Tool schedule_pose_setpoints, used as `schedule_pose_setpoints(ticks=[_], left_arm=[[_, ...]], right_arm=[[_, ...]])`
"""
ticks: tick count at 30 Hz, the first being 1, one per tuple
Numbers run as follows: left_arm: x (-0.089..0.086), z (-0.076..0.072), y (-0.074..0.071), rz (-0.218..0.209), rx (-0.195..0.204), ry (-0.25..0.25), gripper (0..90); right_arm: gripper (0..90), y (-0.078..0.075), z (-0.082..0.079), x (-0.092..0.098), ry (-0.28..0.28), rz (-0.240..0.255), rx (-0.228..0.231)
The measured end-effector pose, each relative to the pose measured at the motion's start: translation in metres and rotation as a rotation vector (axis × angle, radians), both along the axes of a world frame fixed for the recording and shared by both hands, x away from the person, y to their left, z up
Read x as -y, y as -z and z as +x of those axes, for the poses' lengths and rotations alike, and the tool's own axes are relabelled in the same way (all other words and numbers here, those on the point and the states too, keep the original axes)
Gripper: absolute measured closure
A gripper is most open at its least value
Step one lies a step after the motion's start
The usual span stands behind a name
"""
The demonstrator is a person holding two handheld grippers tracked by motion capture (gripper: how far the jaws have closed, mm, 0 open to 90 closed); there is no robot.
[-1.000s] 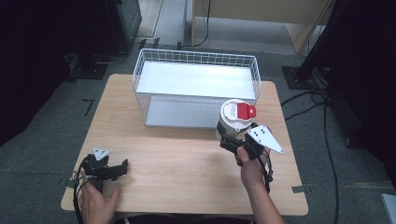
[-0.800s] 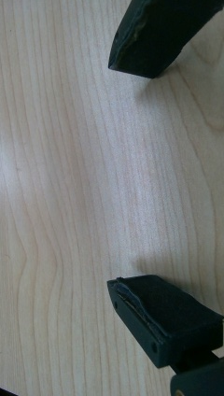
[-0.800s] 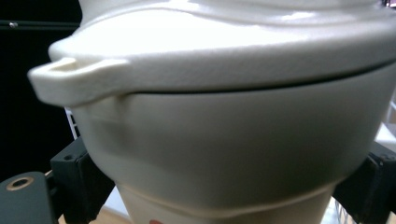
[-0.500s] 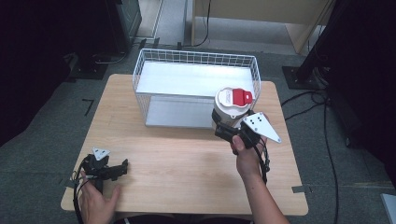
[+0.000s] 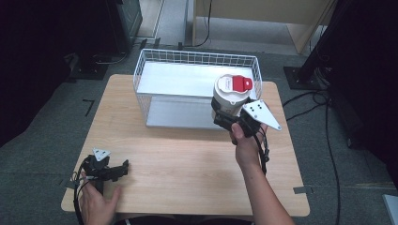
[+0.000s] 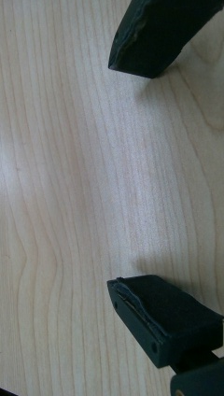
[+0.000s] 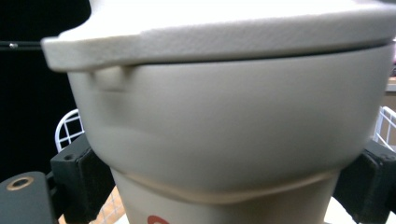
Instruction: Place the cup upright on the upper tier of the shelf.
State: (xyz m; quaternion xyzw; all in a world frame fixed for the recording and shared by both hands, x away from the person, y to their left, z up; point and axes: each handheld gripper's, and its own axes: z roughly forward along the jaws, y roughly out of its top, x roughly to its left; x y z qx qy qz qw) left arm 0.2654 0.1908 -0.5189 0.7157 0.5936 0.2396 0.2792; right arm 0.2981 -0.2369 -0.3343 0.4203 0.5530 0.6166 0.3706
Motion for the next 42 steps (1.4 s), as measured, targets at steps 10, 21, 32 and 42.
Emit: schedule_pose_setpoints(ticks=[10,21,32,42], left_arm=[[0.0,0.0,0.0,-0.002,0.0,-0.001,0.0],[0.0,0.0,0.0,-0.002,0.0,-0.001,0.0],[0.0,0.0,0.0,-0.002,0.0,-0.002,0.0],[0.0,0.0,0.0,-0.002,0.0,-0.002,0.0]], right_arm=[[8.0,-0.012,0.013,-0.007,0.001,0.013,0.016],[8.0,-0.024,0.028,-0.016,0.006,0.016,0.022],[8.0,-0.028,0.056,-0.025,0.034,0.001,0.012],[8.0,-0.029,0.084,-0.03,0.054,-0.022,-0.006]])
